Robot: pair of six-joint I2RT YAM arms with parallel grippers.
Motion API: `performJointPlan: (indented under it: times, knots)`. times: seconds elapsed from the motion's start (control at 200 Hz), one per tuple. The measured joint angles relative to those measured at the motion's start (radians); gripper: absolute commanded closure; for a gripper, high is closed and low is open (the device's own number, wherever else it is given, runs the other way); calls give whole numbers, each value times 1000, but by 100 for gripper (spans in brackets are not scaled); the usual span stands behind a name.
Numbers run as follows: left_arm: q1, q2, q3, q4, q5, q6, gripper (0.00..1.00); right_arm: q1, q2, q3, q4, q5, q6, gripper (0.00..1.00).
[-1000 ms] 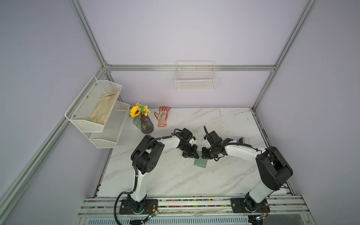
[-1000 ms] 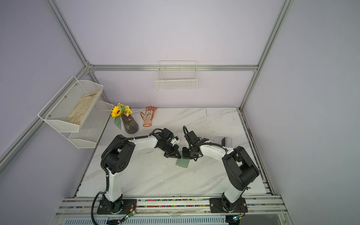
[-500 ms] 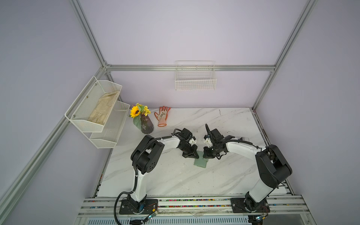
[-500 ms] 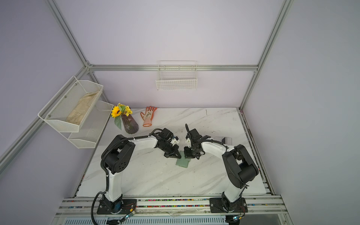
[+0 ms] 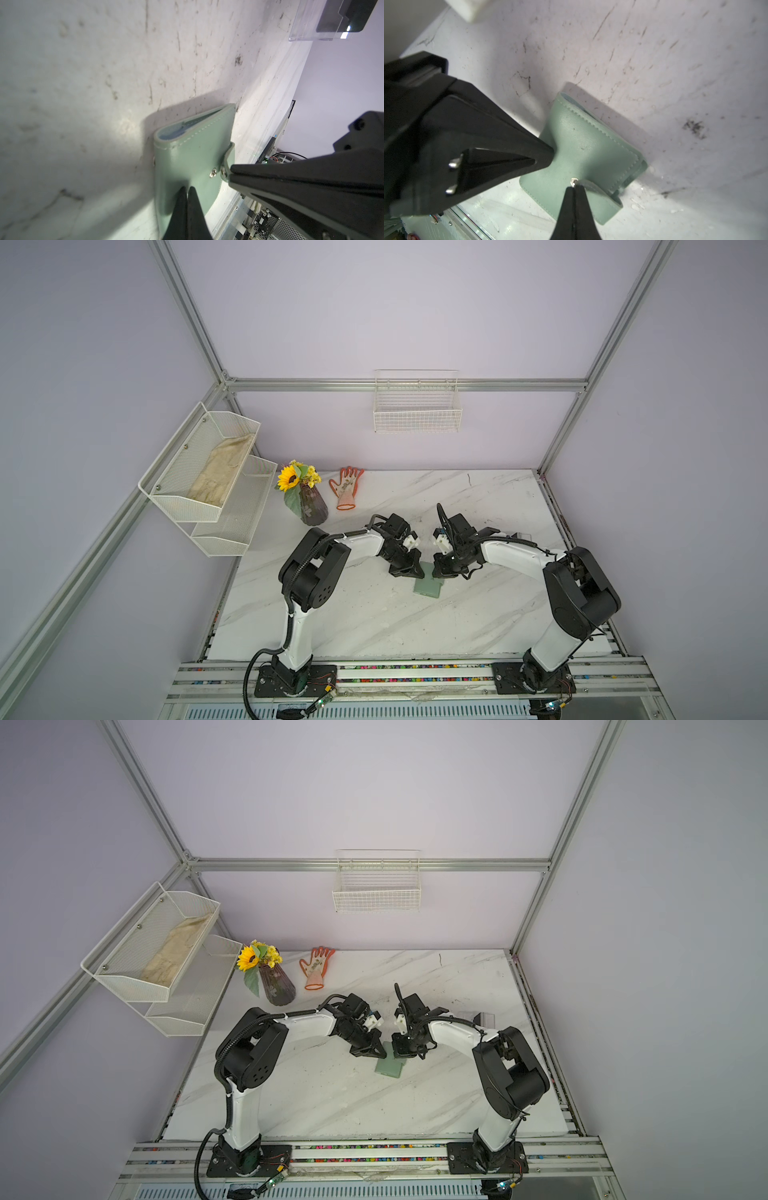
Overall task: Insert credit cards into a card holder
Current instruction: Close the card holder at the center of the board.
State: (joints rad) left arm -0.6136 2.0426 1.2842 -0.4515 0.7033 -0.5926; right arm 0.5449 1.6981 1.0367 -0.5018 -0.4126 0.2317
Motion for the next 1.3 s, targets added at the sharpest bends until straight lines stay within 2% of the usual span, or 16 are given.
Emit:
performJointPlan:
  times: [1.3]
  knots:
    - [0, 0, -2, 3, 0, 0, 98, -1, 33, 7, -5, -30, -28, 100]
